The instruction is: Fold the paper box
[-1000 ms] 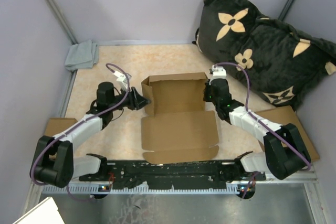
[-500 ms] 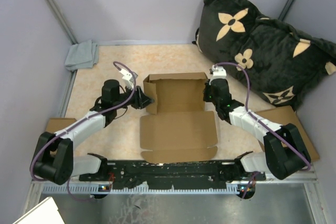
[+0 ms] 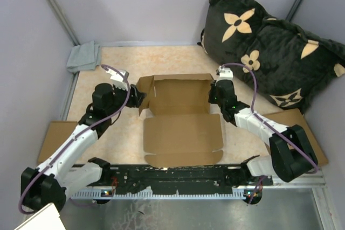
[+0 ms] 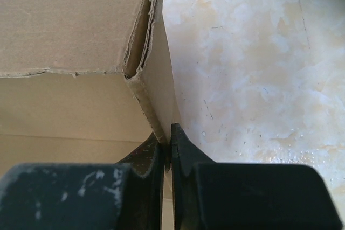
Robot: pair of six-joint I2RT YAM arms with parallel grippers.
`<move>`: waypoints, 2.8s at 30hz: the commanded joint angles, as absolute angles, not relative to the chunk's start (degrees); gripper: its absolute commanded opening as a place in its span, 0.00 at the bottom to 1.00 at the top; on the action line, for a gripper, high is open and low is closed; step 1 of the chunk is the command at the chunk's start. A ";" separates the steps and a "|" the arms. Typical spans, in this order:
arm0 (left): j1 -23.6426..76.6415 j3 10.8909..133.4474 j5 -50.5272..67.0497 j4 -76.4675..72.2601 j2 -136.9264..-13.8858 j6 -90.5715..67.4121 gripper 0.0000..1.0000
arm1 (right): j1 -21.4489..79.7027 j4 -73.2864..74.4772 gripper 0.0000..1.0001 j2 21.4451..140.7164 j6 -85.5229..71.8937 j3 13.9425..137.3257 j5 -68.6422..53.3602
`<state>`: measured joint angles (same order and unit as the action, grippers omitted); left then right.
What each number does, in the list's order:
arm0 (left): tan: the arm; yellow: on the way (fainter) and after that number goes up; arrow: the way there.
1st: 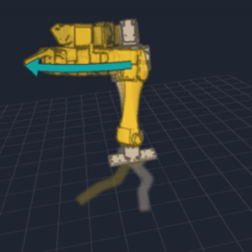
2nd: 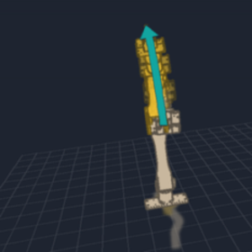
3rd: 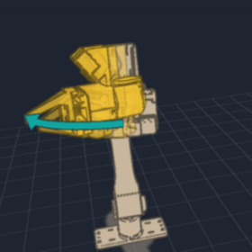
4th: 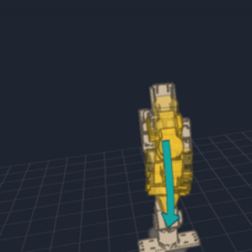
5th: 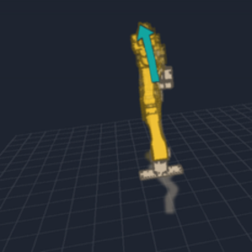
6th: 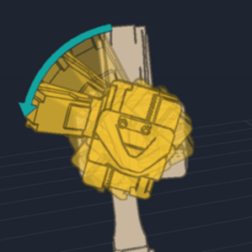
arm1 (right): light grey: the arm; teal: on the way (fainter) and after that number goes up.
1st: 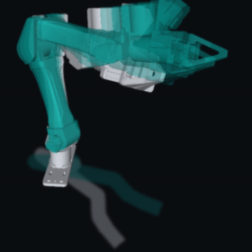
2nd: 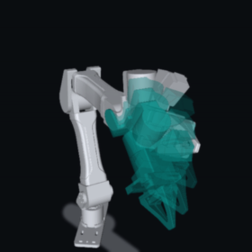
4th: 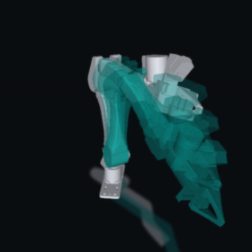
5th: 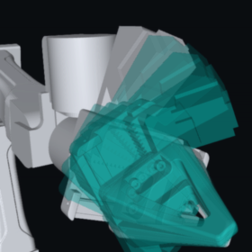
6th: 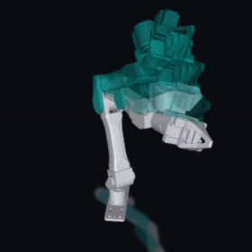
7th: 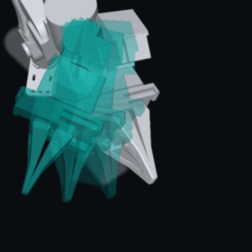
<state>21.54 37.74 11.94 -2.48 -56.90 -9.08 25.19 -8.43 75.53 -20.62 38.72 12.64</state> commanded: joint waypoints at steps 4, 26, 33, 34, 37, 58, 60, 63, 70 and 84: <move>18.37 37.31 0.27 -2.27 -55.32 -8.00 0.68 | 24.03 -6.64 0.05 77.08 -22.50 41.16 11.24; 0.78 40.68 32.31 -29.46 -80.31 -25.96 0.64 | 22.60 -4.17 0.06 79.20 -20.37 44.54 4.53; -1.36 33.23 45.07 -45.00 -83.49 -31.68 0.63 | 22.31 -3.62 0.06 80.09 -20.02 45.47 2.98; -1.40 32.88 47.73 -46.14 -84.48 -32.52 0.63 | 22.32 -3.59 0.06 80.29 -20.04 45.56 2.80; -1.18 31.04 53.08 -50.12 -85.95 -35.75 0.62 | 22.31 -3.69 0.07 80.42 -19.97 45.74 2.42; 10.05 33.04 41.84 -33.18 -78.01 -27.28 0.56 | 22.34 -3.78 0.07 80.61 -19.19 46.33 2.11; 12.44 34.86 35.11 -27.38 -76.48 -23.67 0.56 | 22.32 -4.05 0.07 80.31 -18.95 46.05 2.00; 15.87 37.18 28.67 -21.97 -75.11 -19.06 0.58 | 22.32 -5.47 0.07 79.58 -18.94 45.01 1.64; 19.72 41.45 16.90 -12.79 -76.91 -16.77 0.57 | 23.11 -7.45 0.07 78.32 -18.28 43.50 1.44; 24.55 46.90 2.83 -4.83 -80.56 -18.39 0.55 | 26.14 -7.49 0.08 76.12 -17.22 41.84 4.12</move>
